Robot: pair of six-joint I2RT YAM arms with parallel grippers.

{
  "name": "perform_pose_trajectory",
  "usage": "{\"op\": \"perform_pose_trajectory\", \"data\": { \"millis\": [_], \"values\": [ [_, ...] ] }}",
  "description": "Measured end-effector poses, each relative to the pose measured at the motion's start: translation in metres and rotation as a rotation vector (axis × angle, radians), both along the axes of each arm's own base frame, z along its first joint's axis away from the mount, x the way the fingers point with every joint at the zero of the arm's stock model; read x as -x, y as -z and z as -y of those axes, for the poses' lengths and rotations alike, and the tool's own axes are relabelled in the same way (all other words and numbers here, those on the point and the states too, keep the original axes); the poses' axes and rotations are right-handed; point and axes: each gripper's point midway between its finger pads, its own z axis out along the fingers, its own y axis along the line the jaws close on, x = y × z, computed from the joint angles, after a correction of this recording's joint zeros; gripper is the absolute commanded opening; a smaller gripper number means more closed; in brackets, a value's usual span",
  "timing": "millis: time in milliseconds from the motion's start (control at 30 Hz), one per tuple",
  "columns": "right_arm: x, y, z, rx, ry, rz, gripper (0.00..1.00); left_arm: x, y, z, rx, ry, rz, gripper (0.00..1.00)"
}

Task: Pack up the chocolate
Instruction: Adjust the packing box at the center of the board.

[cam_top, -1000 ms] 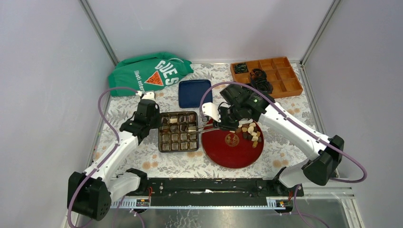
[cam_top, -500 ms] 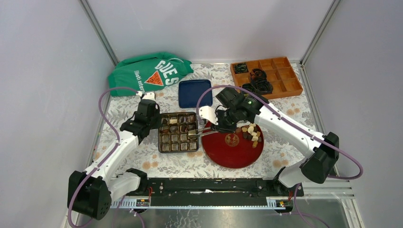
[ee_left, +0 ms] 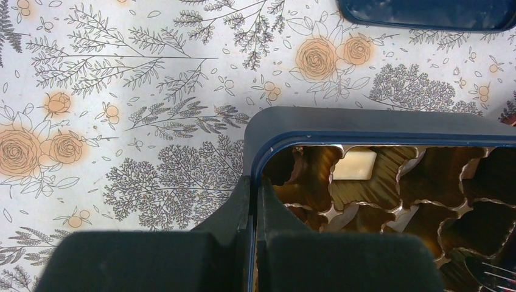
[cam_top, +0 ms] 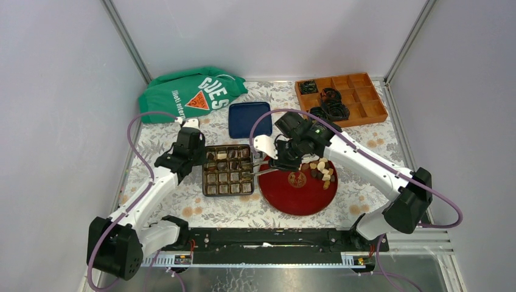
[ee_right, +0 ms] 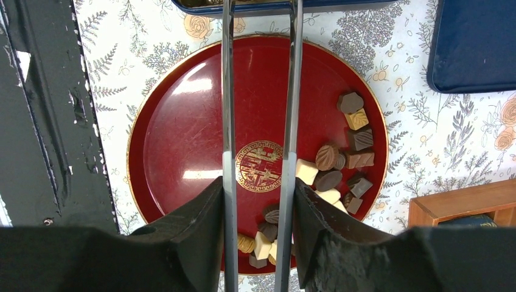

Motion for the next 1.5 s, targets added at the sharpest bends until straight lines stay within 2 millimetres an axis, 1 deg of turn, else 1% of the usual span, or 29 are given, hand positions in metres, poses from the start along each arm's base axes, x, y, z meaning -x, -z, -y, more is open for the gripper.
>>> {"op": "perform_pose_trajectory", "data": {
  "millis": [133,267,367,467,567,767,900,1033,1233,1500],
  "values": [
    [0.001,0.000,0.000,-0.002,0.003,-0.006,0.41,0.000,0.002,-0.001,-0.007,-0.005,-0.005,0.00],
    [0.004,0.000,-0.001,-0.009,0.002,-0.023,0.40,-0.001,0.005,-0.004,-0.021,-0.016,-0.015,0.00],
    [0.008,0.000,-0.002,-0.018,-0.002,-0.045,0.40,0.000,0.011,-0.007,-0.033,-0.025,-0.037,0.00],
    [0.009,-0.005,0.000,-0.055,0.008,-0.073,0.40,0.001,0.019,-0.010,-0.043,-0.034,-0.068,0.00],
    [0.003,-0.014,0.014,-0.114,0.062,-0.085,0.40,0.003,0.025,-0.012,-0.050,-0.041,-0.096,0.00],
    [-0.003,-0.028,0.053,-0.215,0.194,-0.085,0.40,0.003,0.032,-0.014,-0.054,-0.053,-0.136,0.00],
    [-0.004,-0.027,0.077,-0.259,0.282,-0.088,0.40,0.004,0.039,-0.015,-0.055,-0.055,-0.164,0.00],
    [-0.003,-0.020,0.095,-0.277,0.352,-0.100,0.40,0.007,0.045,-0.015,-0.052,-0.054,-0.194,0.00],
    [-0.002,-0.013,0.106,-0.289,0.401,-0.107,0.40,0.009,0.050,-0.014,-0.051,-0.051,-0.217,0.00],
    [-0.004,-0.011,0.110,-0.290,0.420,-0.107,0.40,0.009,0.050,-0.013,-0.050,-0.048,-0.224,0.00]
  ]
}}
